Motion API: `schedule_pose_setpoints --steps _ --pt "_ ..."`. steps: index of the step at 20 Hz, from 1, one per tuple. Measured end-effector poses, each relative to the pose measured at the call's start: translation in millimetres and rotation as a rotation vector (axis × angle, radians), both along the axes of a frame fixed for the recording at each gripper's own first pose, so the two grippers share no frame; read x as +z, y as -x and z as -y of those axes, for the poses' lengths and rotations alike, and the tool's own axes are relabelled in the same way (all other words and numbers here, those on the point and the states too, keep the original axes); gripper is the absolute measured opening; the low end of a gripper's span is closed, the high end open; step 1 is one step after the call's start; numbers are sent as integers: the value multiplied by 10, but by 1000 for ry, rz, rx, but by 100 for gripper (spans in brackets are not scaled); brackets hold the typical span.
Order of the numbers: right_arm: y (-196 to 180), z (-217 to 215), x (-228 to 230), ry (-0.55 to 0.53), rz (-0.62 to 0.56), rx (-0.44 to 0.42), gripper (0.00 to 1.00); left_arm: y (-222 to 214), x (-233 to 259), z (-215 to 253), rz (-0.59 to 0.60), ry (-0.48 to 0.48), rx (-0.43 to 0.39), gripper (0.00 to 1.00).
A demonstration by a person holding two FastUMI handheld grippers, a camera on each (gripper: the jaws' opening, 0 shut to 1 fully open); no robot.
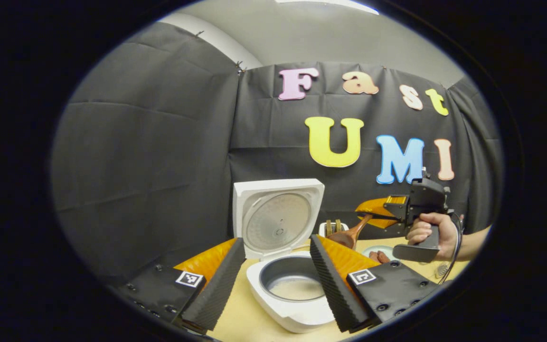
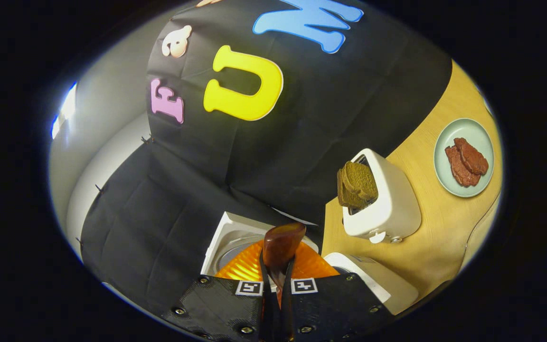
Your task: Close the left gripper, press the button to open the rice cooker; take a wooden spoon from the chopstick holder with the right hand, scoop a spoonful of rice and pour it into the rice cooker, then put the wooden spoon back into the chopstick holder.
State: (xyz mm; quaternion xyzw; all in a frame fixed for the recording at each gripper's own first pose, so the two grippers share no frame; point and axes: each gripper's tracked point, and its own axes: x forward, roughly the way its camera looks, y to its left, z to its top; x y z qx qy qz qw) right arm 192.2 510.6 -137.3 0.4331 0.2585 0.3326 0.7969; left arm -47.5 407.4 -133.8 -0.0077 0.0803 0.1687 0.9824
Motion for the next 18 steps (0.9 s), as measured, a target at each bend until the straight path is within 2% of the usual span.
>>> schedule_pose_setpoints --steps 7,11,17,18 --pt "44 -530 -198 259 155 91 7 69 2 -117 14 13 37 92" --pt "141 -750 -235 403 287 151 7 77 -16 -164 19 18 52 92" --pt "364 -987 -157 560 509 265 7 149 -110 -274 18 23 67 92" --pt "381 -1029 -156 589 554 286 7 156 -119 -277 18 22 70 95"
